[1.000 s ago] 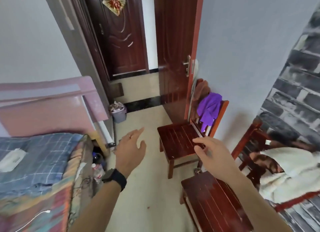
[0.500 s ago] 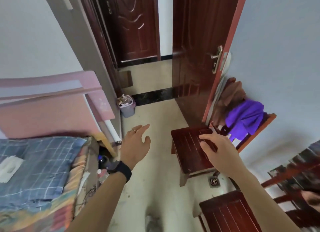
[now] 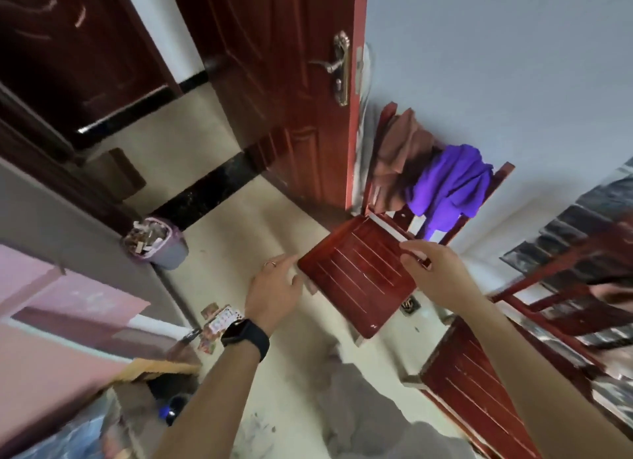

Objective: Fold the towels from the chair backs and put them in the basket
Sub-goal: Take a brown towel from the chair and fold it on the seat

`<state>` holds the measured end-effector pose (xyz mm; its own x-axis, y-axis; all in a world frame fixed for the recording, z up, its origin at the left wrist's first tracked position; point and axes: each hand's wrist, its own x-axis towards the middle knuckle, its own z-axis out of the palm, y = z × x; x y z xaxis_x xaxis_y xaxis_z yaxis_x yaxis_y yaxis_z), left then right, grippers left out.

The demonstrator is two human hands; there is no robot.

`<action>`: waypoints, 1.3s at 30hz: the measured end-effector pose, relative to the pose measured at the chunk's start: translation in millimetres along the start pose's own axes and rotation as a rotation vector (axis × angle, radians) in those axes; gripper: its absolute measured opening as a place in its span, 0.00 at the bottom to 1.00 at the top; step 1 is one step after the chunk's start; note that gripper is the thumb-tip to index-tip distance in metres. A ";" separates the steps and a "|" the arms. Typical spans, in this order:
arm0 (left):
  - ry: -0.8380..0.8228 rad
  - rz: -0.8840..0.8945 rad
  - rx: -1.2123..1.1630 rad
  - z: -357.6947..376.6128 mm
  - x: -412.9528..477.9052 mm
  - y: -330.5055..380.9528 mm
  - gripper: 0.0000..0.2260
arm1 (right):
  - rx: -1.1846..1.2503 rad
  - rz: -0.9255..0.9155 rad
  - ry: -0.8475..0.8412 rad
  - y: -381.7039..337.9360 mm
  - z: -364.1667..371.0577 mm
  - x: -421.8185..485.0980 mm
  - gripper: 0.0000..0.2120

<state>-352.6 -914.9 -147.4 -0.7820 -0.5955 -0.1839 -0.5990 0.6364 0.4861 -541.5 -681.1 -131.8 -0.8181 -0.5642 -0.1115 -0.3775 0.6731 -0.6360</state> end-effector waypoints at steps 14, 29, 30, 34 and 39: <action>-0.230 0.382 0.050 13.9 266.5 96.2 0.22 | -0.170 0.362 0.308 21.4 -6.9 193.8 0.28; -0.157 0.662 0.335 63.2 431.1 240.4 0.18 | -0.415 0.685 0.149 48.0 1.6 263.9 0.37; -0.178 0.693 0.311 58.6 433.8 240.7 0.15 | -0.391 0.704 0.137 46.7 -0.4 265.3 0.36; -0.256 0.659 0.004 20.0 450.3 239.8 0.10 | -0.251 0.744 0.134 42.2 -9.4 270.8 0.31; -0.290 0.702 -0.294 -53.1 445.2 247.6 0.11 | -0.192 0.755 0.066 24.4 -43.6 270.7 0.27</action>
<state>-839.9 -1048.5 -63.6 -0.9961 0.0707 0.0532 0.0861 0.6357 0.7671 -791.2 -796.5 -144.3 -0.9052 0.1048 -0.4119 0.2280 0.9376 -0.2625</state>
